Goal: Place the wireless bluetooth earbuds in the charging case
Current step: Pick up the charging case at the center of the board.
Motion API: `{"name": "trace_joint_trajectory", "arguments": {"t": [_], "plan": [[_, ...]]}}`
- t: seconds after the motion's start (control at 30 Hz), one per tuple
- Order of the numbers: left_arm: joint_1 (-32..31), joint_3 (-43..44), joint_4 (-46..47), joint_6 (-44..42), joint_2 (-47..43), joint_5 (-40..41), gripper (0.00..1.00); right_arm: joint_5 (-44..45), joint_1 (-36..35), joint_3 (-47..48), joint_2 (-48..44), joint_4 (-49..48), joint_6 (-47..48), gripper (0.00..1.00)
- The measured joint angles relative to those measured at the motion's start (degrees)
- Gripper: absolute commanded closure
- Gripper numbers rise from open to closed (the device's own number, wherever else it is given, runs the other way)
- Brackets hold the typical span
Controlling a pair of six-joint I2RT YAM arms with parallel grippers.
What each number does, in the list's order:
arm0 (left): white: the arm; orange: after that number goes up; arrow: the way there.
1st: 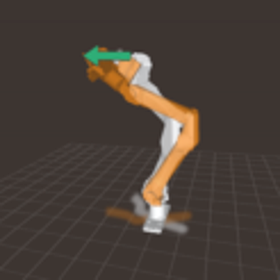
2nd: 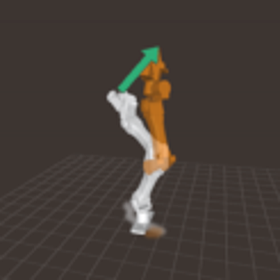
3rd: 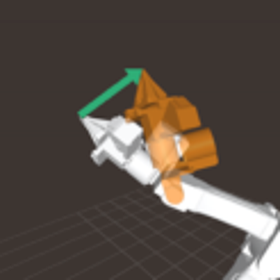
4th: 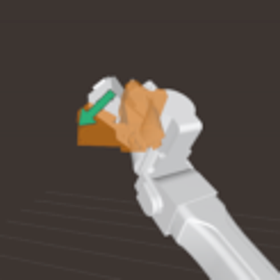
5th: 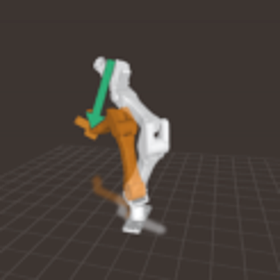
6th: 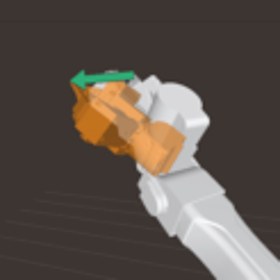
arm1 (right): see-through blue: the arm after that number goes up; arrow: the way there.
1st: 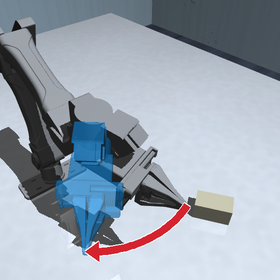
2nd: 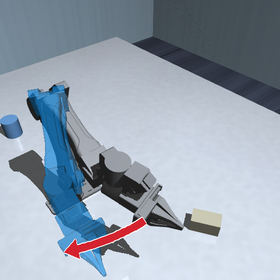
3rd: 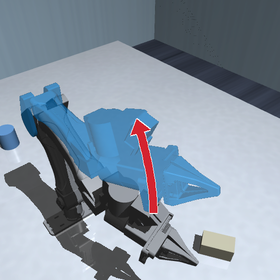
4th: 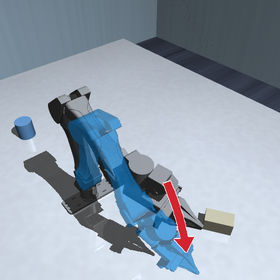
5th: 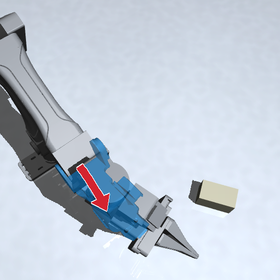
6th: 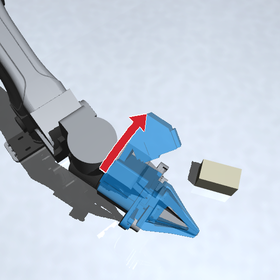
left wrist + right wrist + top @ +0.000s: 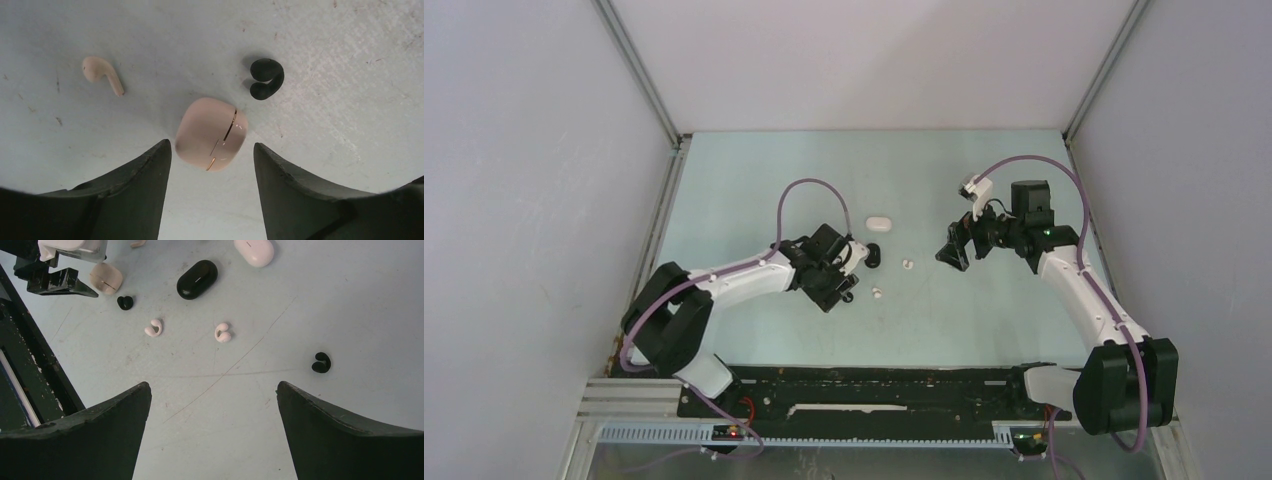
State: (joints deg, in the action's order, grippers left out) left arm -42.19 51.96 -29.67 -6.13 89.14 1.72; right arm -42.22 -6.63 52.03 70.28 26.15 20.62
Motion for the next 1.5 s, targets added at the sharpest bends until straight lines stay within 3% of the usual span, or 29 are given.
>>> {"name": "trace_joint_trajectory", "arguments": {"t": [0.33,0.57,0.8,1.03,1.23,1.37,1.5], "plan": [[0.57,0.68,-0.90,-2.01,3.23,-1.84,0.41,-0.61,0.00,0.00,-0.04,0.37,0.00,0.01],[0.59,0.76,-1.25,-2.91,3.32,-0.66,0.68,-1.25,0.28,0.02,-0.24,0.44,0.00,0.01],[0.50,1.92,-2.25,-2.40,2.60,-3.67,0.87,-2.45,0.94,0.02,-0.31,0.92,0.26,0.04],[-0.17,4.33,-1.75,4.39,-6.45,-22.36,0.89,-12.57,2.25,0.07,-3.54,5.09,6.54,0.24],[-0.22,7.74,0.66,9.53,-5.97,-44.65,0.90,-12.87,-8.66,0.20,-12.76,10.38,15.37,0.45],[-0.24,7.63,1.11,11.82,-5.68,-54.36,0.88,-10.86,-17.44,-0.13,-19.28,14.91,21.55,0.45],[-0.24,6.51,3.98,14.29,-5.92,-60.92,0.86,-9.68,-20.96,-1.33,-21.90,17.68,24.74,0.43]]}}
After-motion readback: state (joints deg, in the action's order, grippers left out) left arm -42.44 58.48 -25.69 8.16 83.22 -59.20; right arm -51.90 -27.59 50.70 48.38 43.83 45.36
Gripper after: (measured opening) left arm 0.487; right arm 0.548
